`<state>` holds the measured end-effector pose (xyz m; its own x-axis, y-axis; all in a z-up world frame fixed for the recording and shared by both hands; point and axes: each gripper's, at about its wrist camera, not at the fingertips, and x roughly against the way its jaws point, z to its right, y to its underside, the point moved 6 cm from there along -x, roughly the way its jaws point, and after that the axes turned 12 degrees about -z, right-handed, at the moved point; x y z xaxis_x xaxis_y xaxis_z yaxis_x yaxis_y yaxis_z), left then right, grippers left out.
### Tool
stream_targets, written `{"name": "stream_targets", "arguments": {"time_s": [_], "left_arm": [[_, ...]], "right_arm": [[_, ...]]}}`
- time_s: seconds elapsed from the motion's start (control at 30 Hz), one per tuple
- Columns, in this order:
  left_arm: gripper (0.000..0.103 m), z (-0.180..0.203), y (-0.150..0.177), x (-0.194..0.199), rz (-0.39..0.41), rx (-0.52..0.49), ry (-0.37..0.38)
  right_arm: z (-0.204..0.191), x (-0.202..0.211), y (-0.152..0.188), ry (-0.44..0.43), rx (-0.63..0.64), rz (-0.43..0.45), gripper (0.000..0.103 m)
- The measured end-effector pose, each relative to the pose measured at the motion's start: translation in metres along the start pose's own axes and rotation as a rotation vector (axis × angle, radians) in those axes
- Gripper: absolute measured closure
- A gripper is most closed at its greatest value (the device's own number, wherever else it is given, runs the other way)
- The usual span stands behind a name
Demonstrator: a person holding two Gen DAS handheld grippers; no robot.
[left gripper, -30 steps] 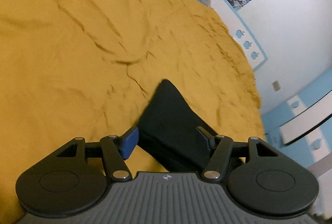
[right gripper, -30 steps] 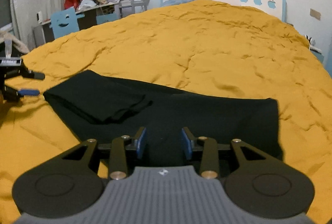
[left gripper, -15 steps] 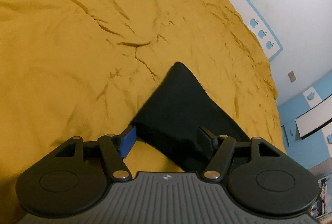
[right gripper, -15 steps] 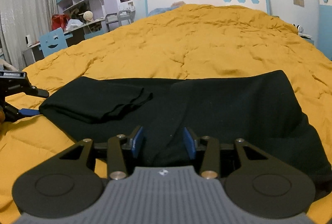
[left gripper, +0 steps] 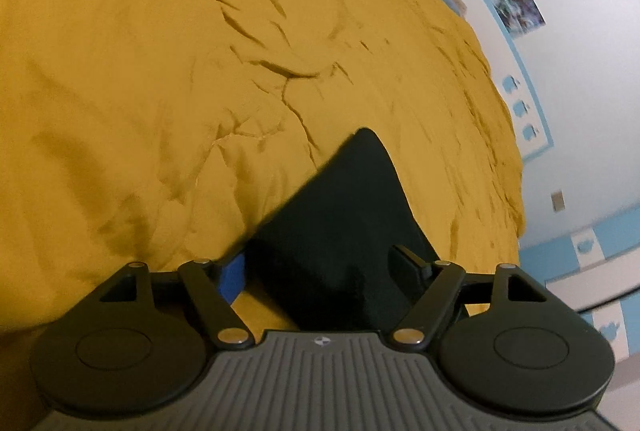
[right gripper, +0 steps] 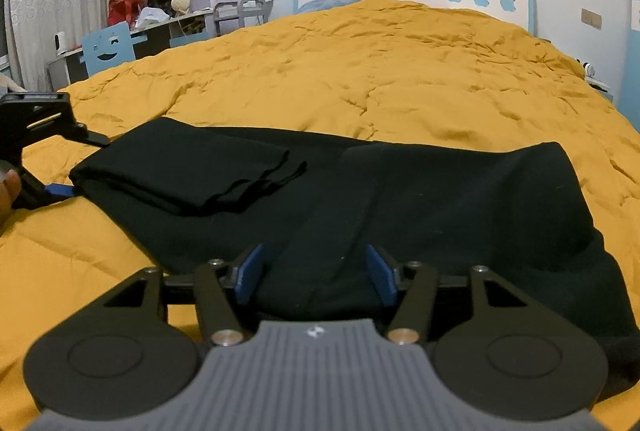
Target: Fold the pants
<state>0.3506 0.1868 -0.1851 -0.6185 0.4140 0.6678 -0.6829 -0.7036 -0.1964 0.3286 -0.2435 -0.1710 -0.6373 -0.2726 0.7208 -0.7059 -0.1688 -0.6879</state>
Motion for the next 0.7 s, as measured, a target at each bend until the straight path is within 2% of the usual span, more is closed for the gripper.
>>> {"name": "stream_targets", "arguments": {"time_s": [0.17,0.27,0.3,0.37,0.43,0.5,0.53,0.7], "left_arm": [[0.014,0.007,0.002,-0.004,0.041,0.024,-0.045],[0.031,0.003,0.001,-0.003,0.058,0.056,-0.047],[0.041,0.001,0.001,-0.003,0.061,0.065,-0.048],[0.052,-0.001,-0.001,-0.004,0.054,0.07,-0.045],[0.069,-0.001,-0.001,-0.005,0.043,0.073,-0.025],[0.081,-0.002,0.0,-0.005,0.035,0.081,0.012],[0.084,-0.001,0.0,-0.004,0.038,0.08,0.023],[0.086,0.01,0.005,0.002,0.08,0.02,0.009]], "right_arm": [[-0.002,-0.002,0.0,0.019,0.015,-0.007,0.049],[-0.003,-0.003,0.0,0.029,0.016,-0.019,0.049],[-0.003,-0.003,0.0,0.034,0.019,-0.022,0.049],[-0.005,-0.006,0.0,0.047,0.031,-0.028,0.048],[-0.009,-0.008,0.001,0.063,0.048,-0.034,0.046],[-0.013,-0.009,0.001,0.08,0.069,-0.038,0.045],[-0.014,-0.009,0.002,0.084,0.074,-0.038,0.044],[-0.011,-0.008,0.003,0.065,0.055,-0.031,0.044]]}}
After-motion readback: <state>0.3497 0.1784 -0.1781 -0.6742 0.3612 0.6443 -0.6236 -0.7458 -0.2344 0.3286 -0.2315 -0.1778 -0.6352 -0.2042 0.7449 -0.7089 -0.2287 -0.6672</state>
